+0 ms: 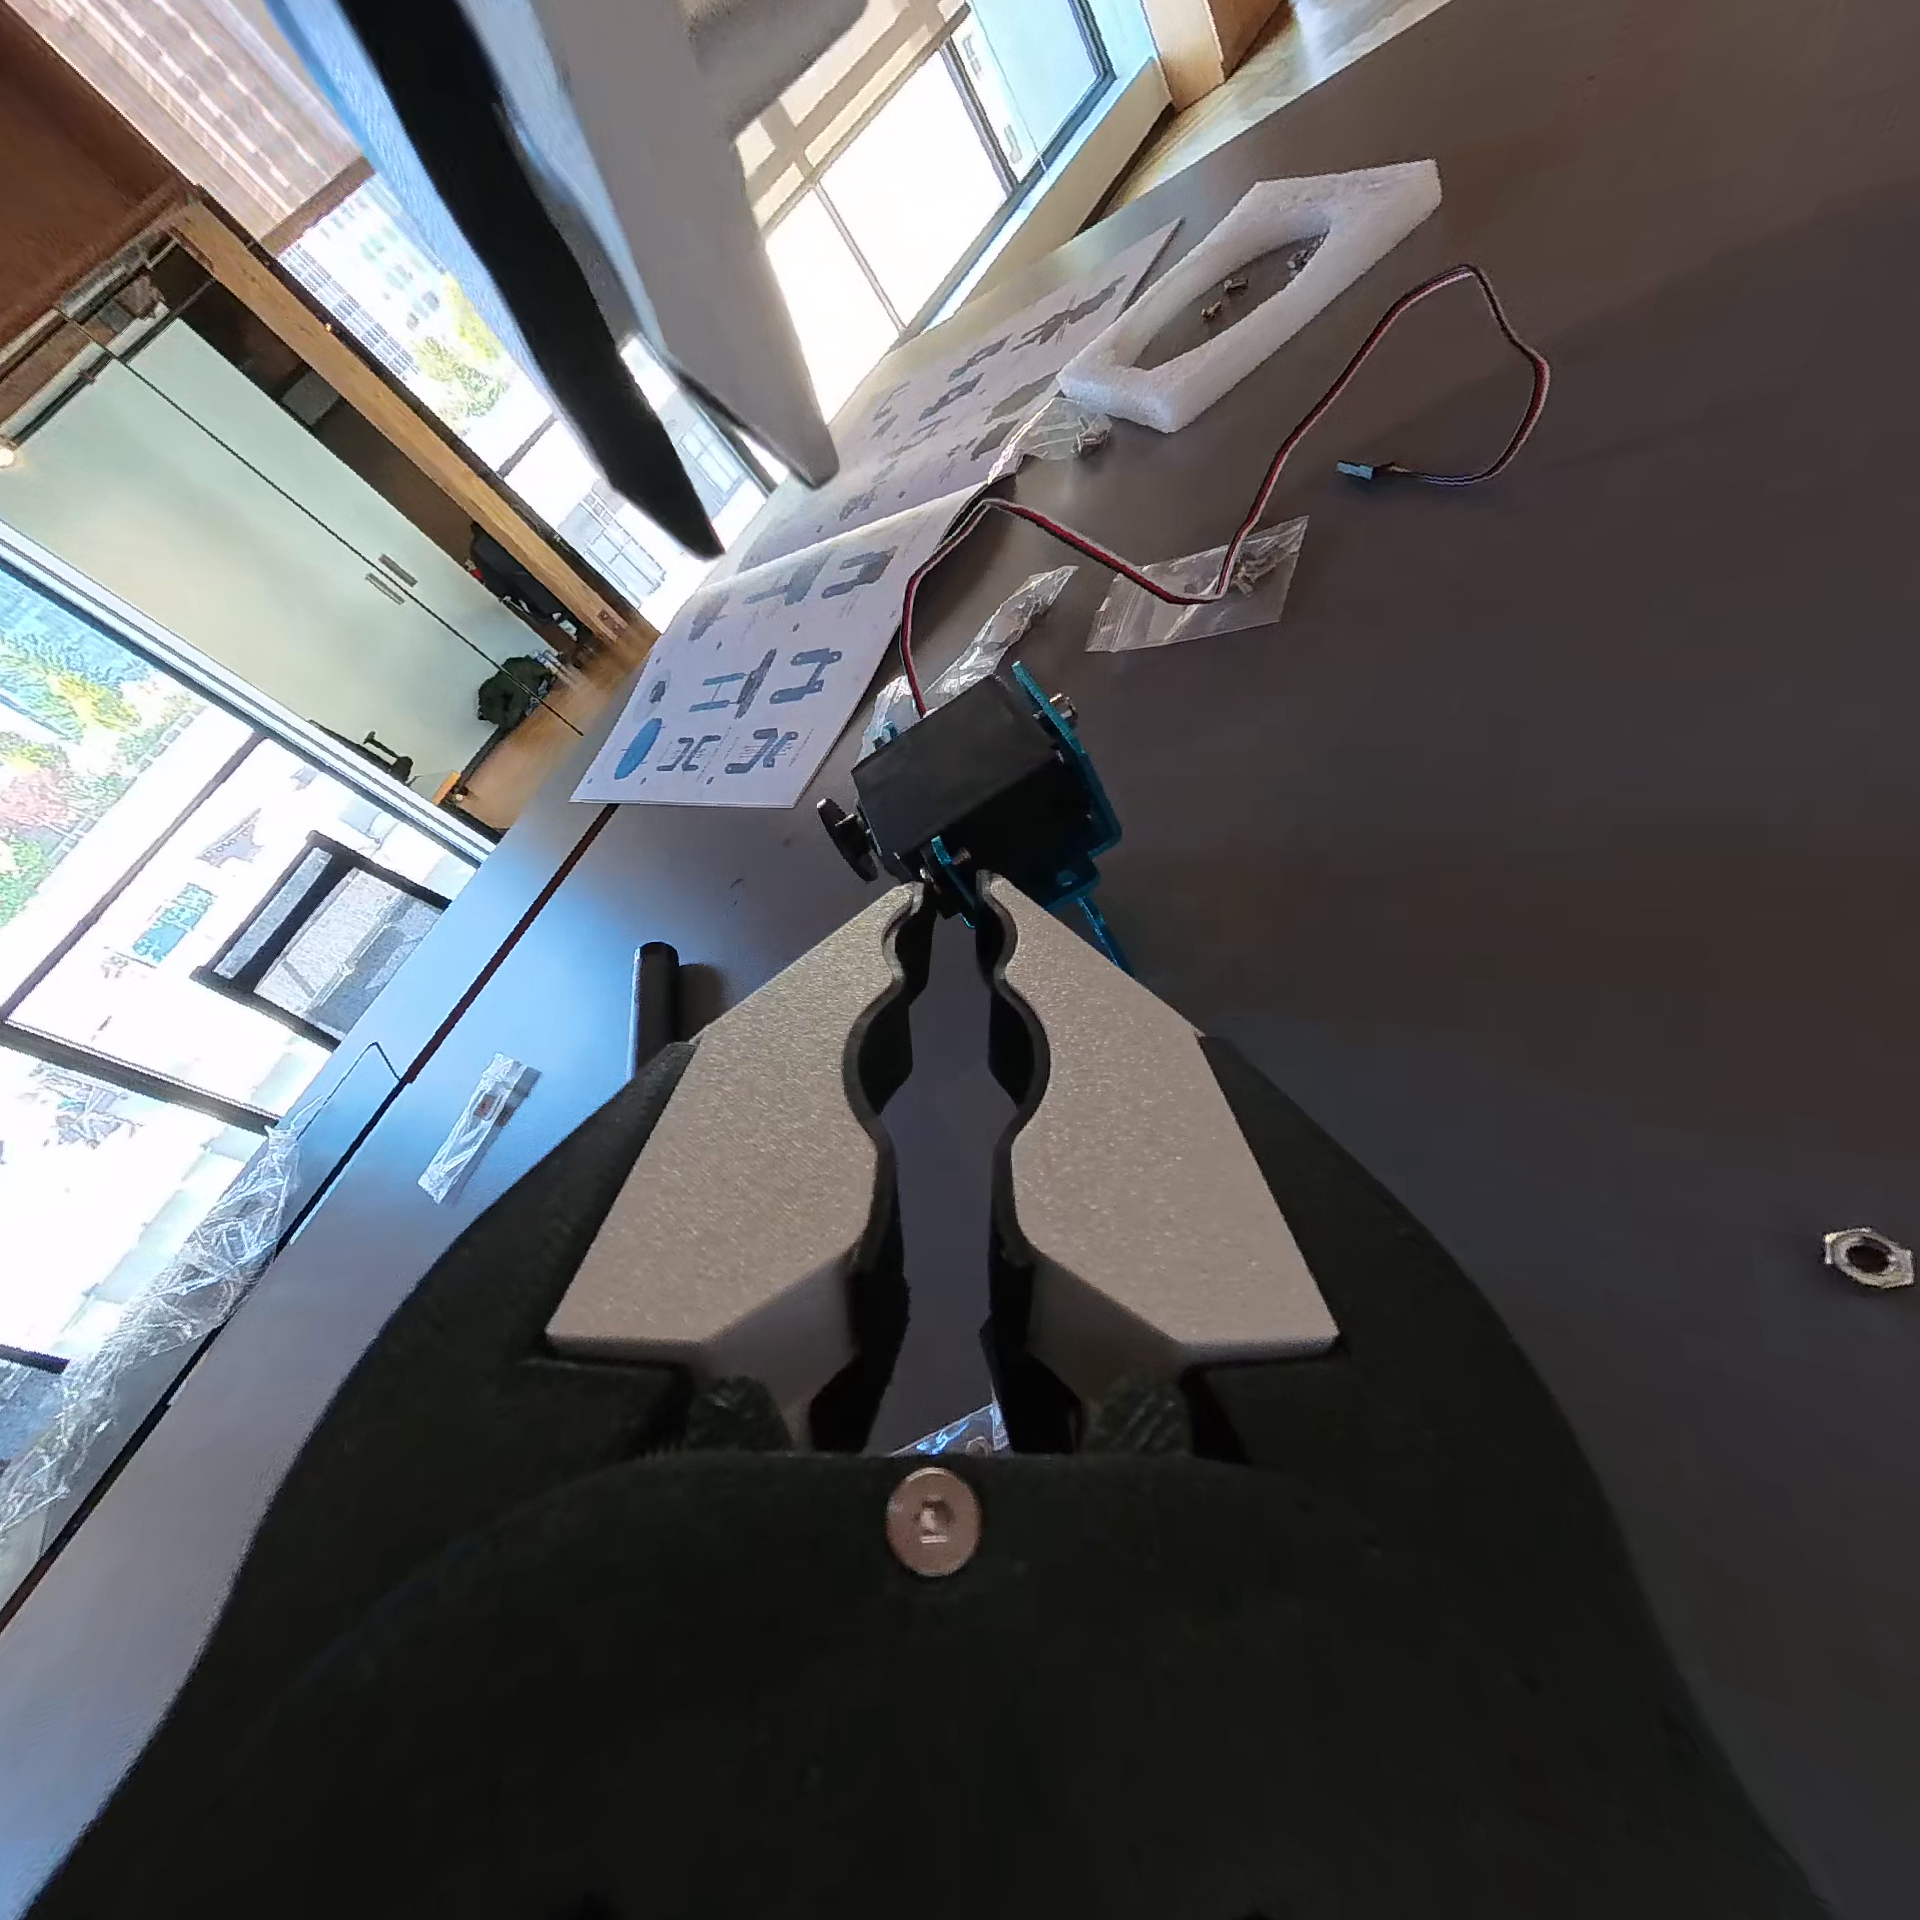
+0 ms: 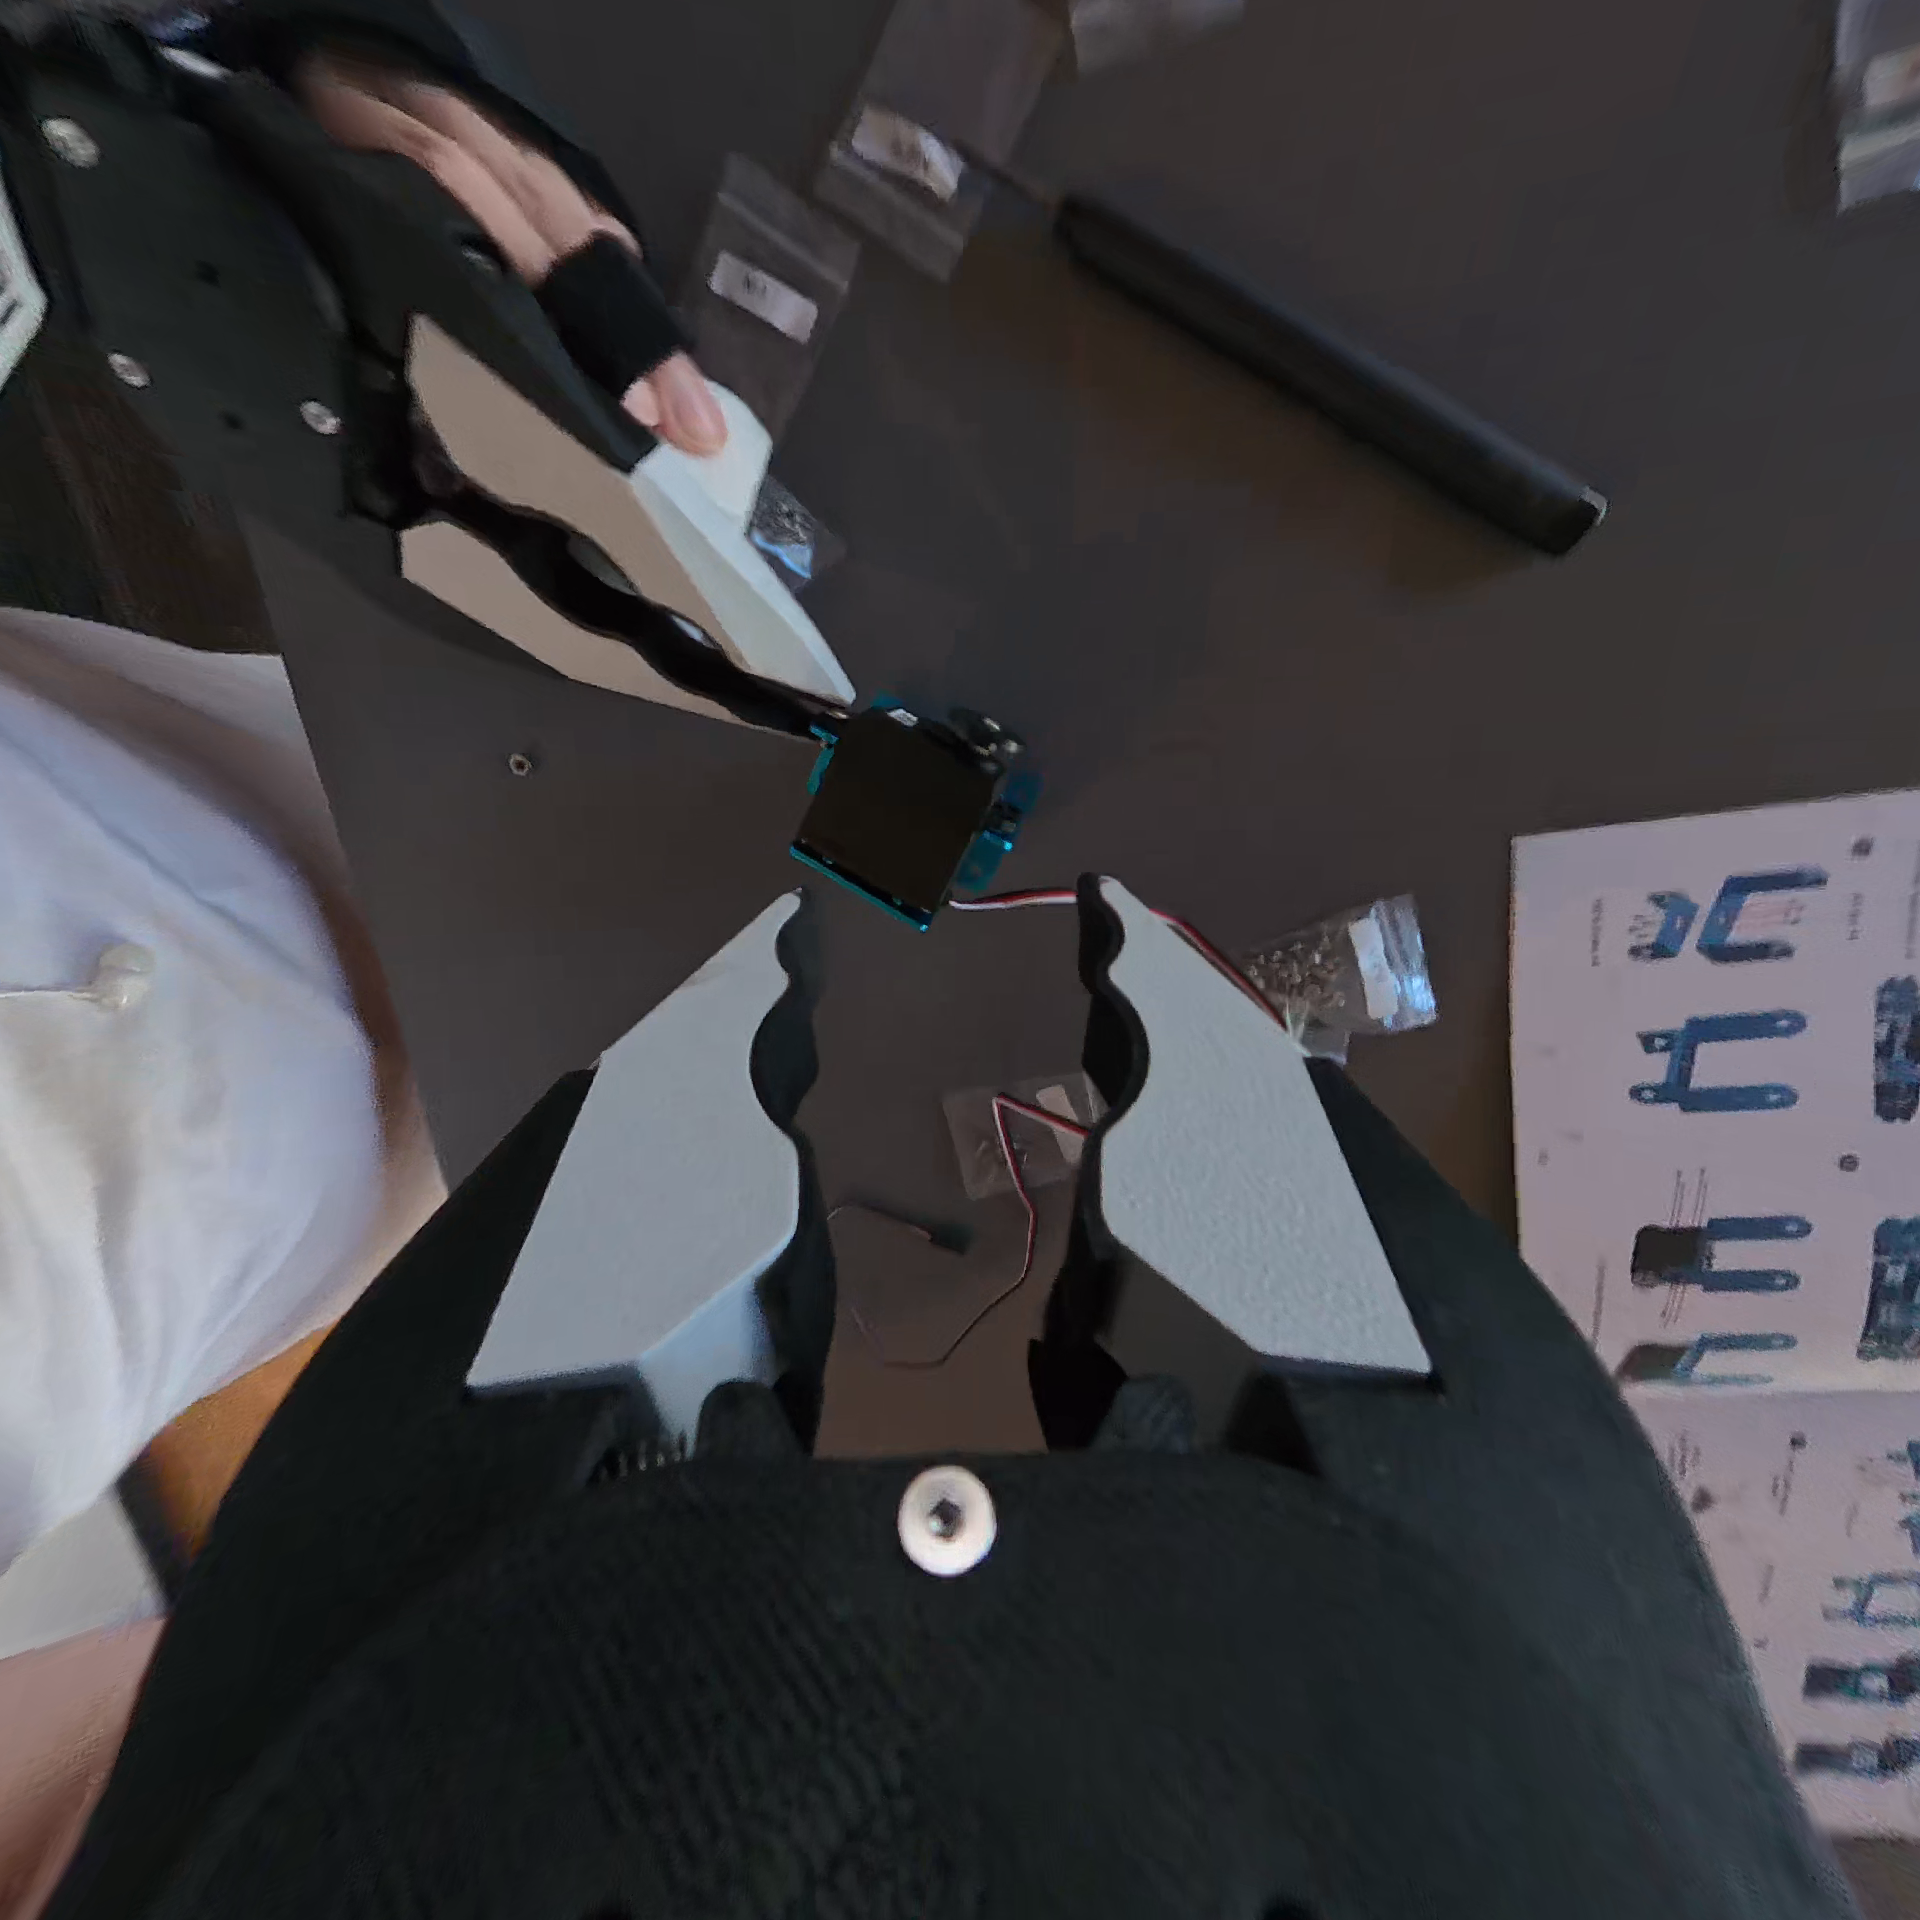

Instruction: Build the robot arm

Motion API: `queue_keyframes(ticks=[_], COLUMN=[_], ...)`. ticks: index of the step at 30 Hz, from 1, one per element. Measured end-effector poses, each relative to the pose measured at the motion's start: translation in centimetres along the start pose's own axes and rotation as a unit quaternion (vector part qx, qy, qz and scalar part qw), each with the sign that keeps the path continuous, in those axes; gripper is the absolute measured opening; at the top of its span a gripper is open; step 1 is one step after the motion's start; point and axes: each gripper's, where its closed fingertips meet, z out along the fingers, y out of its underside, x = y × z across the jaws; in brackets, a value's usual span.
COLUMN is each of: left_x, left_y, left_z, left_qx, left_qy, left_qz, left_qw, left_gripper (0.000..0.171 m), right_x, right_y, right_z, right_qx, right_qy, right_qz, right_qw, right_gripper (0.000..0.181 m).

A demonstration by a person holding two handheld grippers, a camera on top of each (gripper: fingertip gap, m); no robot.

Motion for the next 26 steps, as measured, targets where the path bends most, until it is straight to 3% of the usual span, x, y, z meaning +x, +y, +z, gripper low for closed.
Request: queue_keyframes(ticks=[5, 8, 12, 17, 26], left_x=[0.0, 0.0, -0.1, 0.0, -0.2], left_y=[-0.1, 0.0, -0.1, -0.1, 0.0], left_z=[0.1, 0.1, 0.1, 0.2, 0.2], left_qx=[0.002, 0.002, 0.003, 0.005, 0.005], left_qy=[0.001, 0.002, 0.004, 0.006, 0.011], left_qz=[0.000, -0.004, -0.007, -0.011, -0.023], left_qw=[1.000, 1.000, 1.000, 1.000, 1.000], left_gripper=[0.007, 0.007, 0.007, 0.007, 0.007], right_x=[-3.7, -5.7, -3.3, -1.2, -0.8], right_y=[-0.6, 0.1, 2.4, 3.0, 2.2], right_z=[-0.2, 0.9, 3.2, 4.2, 4.5], right_qx=[0.104, 0.126, 0.101, 0.132, 0.156], right_qy=[-0.008, 0.000, 0.113, 0.202, 0.215], right_qz=[-0.081, -0.096, -0.114, -0.153, -0.171], right_qw=[0.991, 0.987, 0.982, 0.958, 0.949], right_gripper=[0.042, 0.037, 0.034, 0.035, 0.031])
